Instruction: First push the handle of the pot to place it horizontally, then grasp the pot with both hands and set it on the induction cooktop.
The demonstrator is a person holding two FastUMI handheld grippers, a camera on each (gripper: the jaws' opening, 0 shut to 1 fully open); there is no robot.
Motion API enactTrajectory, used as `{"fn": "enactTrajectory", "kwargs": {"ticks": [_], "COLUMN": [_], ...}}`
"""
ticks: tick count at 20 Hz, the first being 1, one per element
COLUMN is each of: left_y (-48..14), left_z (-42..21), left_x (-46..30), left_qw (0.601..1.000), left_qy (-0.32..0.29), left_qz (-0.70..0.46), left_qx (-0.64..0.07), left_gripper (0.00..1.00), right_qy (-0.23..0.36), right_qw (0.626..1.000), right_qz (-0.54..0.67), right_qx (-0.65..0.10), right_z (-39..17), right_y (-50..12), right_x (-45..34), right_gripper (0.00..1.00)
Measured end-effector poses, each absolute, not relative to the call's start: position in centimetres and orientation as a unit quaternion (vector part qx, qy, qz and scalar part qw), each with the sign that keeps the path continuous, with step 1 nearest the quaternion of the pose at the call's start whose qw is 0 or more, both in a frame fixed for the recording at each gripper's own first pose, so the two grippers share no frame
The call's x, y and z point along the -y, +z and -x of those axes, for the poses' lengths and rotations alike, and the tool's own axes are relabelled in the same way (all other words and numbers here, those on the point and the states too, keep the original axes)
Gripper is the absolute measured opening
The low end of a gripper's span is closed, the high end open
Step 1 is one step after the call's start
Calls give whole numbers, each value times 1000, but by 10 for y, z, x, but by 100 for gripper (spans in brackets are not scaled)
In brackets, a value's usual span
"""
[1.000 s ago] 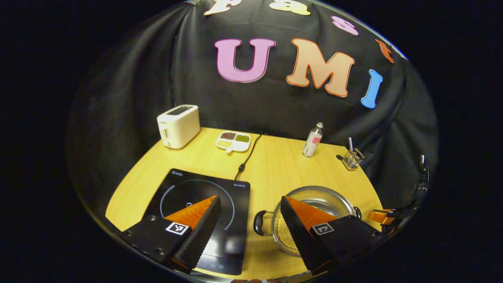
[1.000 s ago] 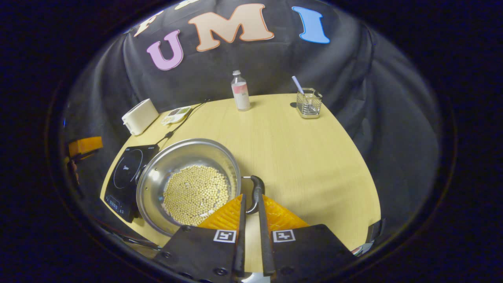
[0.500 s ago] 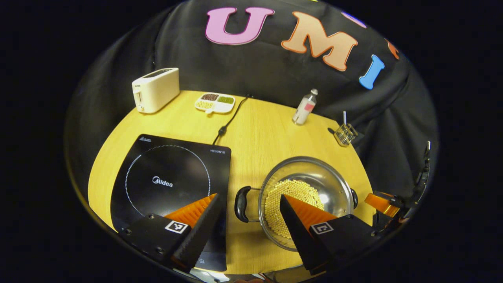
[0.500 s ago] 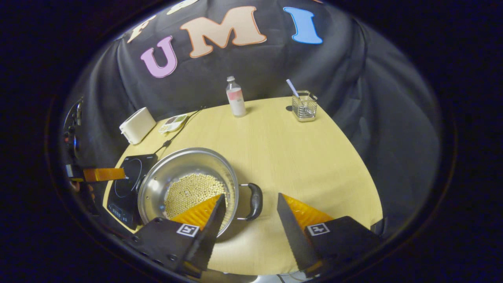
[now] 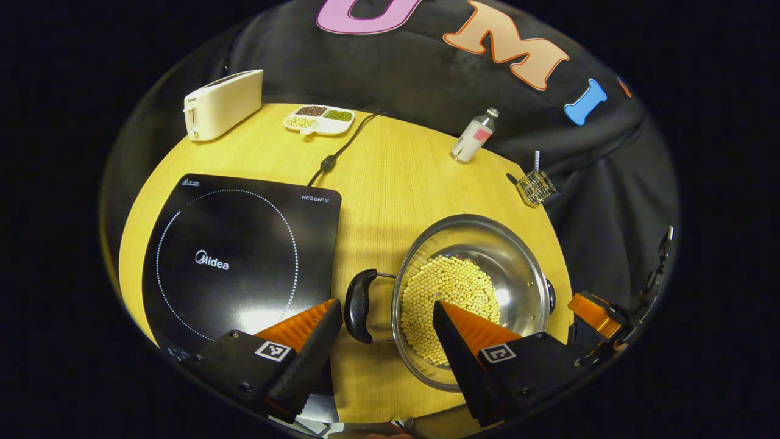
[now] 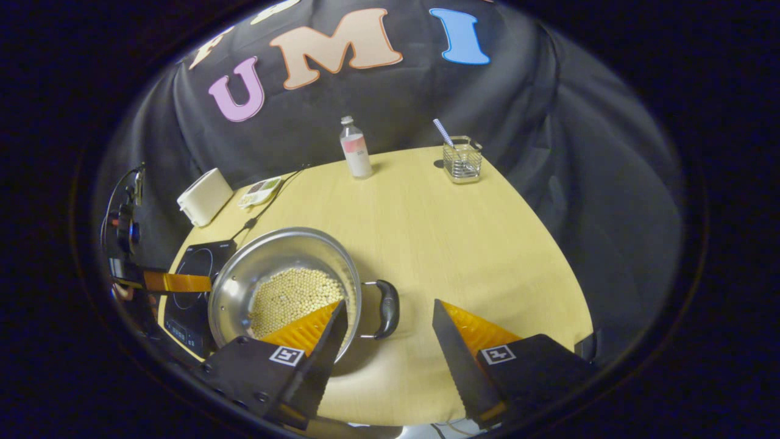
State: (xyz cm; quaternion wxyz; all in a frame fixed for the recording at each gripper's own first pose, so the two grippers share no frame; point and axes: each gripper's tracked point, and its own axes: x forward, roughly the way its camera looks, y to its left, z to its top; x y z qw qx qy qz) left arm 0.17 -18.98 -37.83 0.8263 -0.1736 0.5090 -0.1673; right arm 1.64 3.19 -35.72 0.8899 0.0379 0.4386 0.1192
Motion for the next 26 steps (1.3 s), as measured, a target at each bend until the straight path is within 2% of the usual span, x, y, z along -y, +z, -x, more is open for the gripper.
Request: {"fn": "enactTrajectory", "kwargs": {"ticks": [3,4,6,7,8,11,12,16,18,20,22,24,26], "left_y": [-386,-389,-394,-396,-399,-407,-410,-416,-418,-420,-423,-424,-425], "left_z": [-1,-2,-2,-2,-1,-5,-5,-7,-10,-10,-11,-12,-11], "left_x": [194,194,197,198,199,202,202,203,202,199,195,194,193], "left_qw": [817,815,808,806,803,799,798,797,800,800,800,801,801], "left_qy": [-173,-175,-176,-176,-175,-172,-170,-164,-162,-155,-145,-141,-139], "left_qz": [176,175,177,177,178,174,172,163,159,154,149,148,146], "left_qx": [-522,-524,-533,-537,-541,-549,-552,-558,-556,-558,-562,-563,-563], "left_gripper": [97,97,97,97,97,96,96,94,90,92,80,73,69], "right_qy": [115,114,114,115,116,119,120,122,122,125,126,130,134], "right_qw": [889,889,888,887,887,883,881,873,868,861,855,851,847], "right_qz": [-39,-39,-39,-39,-38,-39,-41,-48,-48,-48,-48,-48,-47], "right_qx": [-441,-442,-444,-445,-446,-453,-456,-469,-479,-491,-500,-507,-512], "right_z": [-17,-19,-21,-22,-24,-30,-34,-42,-42,-40,-39,-38,-38], "right_y": [-359,-360,-362,-363,-364,-370,-372,-384,-391,-399,-405,-408,-412], "right_x": [-31,-30,-32,-34,-35,-39,-42,-51,-52,-56,-56,-59,-61], "right_gripper": [89,87,89,87,89,90,87,96,93,96,95,98,95]}}
